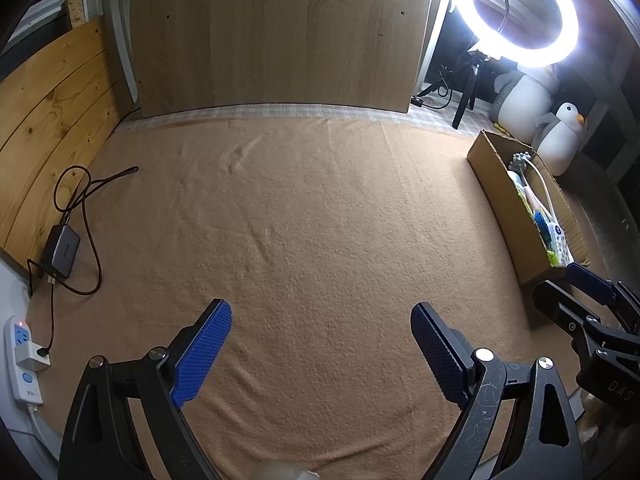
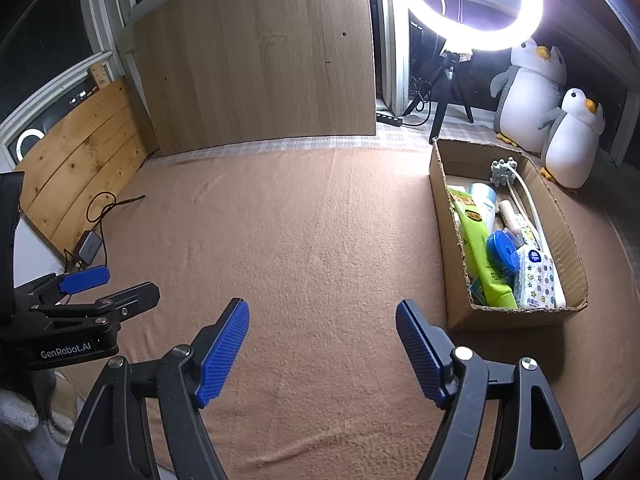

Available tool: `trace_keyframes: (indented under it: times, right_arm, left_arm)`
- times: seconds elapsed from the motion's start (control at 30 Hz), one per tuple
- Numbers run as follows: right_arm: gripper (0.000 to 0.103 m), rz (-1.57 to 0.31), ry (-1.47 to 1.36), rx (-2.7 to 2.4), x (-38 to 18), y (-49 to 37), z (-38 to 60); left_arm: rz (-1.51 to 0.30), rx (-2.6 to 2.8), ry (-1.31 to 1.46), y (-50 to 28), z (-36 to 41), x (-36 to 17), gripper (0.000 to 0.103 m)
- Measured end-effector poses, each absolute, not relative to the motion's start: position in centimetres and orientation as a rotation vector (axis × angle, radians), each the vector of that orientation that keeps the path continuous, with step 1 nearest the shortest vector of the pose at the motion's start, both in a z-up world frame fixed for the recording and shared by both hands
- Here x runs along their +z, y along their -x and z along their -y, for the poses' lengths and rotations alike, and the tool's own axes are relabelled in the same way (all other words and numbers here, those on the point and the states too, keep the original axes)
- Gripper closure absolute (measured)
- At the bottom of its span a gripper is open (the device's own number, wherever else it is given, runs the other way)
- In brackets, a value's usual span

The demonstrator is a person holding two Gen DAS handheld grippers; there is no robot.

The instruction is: Organize objects

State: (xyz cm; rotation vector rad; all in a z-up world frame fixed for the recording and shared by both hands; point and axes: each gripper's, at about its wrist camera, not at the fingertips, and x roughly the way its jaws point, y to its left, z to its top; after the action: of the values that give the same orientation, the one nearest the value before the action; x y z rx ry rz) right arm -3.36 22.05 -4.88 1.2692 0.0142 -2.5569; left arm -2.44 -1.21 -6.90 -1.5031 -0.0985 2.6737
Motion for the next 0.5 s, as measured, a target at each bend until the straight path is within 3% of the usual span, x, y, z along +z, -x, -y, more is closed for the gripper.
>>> trace_keyframes:
  times: [0.5]
  right_arm:
    - [0.03,-0.007,-1.284,-2.558,-5.11,3.81,-22.35]
  left_arm:
    - [0.084,2.677,1.508,2.81,1.02,-7.09,0.01]
